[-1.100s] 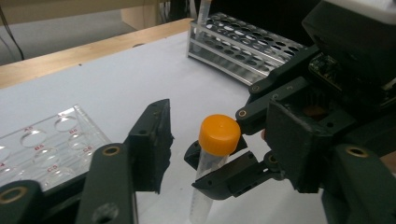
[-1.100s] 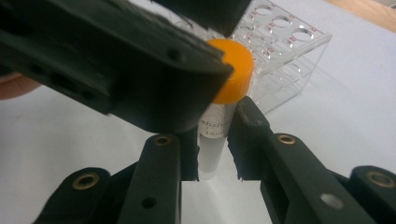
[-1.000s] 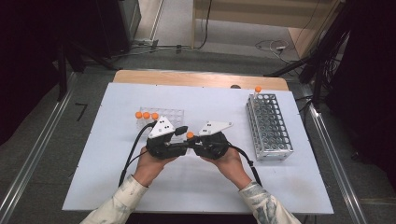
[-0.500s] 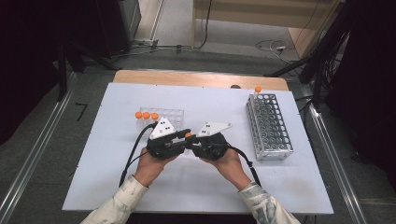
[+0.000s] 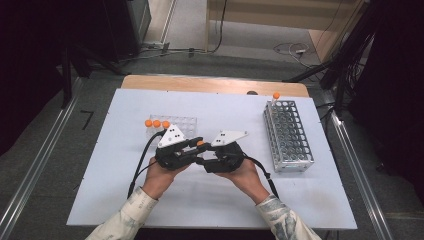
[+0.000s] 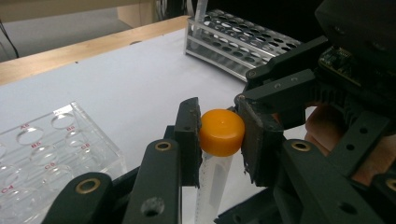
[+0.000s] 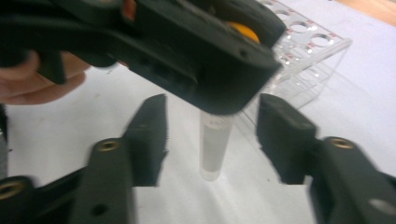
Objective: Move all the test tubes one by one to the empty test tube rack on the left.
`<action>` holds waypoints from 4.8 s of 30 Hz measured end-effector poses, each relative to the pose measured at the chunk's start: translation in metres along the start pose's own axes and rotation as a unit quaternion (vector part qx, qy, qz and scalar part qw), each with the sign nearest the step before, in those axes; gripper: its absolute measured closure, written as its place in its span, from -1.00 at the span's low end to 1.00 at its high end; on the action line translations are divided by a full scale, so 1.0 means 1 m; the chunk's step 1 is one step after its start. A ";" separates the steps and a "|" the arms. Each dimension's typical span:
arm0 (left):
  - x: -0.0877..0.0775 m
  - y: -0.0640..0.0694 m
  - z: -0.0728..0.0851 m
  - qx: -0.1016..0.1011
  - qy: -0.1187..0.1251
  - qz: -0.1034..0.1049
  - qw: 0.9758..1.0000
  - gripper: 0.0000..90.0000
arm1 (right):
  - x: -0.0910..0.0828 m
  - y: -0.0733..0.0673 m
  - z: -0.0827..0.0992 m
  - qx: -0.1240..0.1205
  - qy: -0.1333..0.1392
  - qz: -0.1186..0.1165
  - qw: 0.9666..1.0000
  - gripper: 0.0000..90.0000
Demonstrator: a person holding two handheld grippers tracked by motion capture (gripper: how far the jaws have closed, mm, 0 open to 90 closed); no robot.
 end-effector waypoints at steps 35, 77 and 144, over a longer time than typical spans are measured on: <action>-0.042 -0.084 -0.057 -0.050 0.069 -0.093 0.992 0.56 | -0.004 0.012 0.004 0.027 -0.003 0.020 0.999 -0.37; -0.016 -0.090 -0.027 -0.002 0.019 -0.142 0.990 0.33 | -0.004 0.011 0.005 0.028 -0.003 0.021 0.999 -0.38; -0.027 -0.099 -0.033 -0.050 0.038 -0.160 0.985 -0.48 | -0.086 0.248 0.075 0.226 -0.037 0.337 0.913 0.06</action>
Point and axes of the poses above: each handheld gripper's, and its own axes: x roughly forward along the jaws, z roughly out of its underside, y roughly to its right, the point moved 8 cm from there along x, roughly forward along the jaws, and after that the axes turned 11 degrees about -x, right-handed, at the moved point
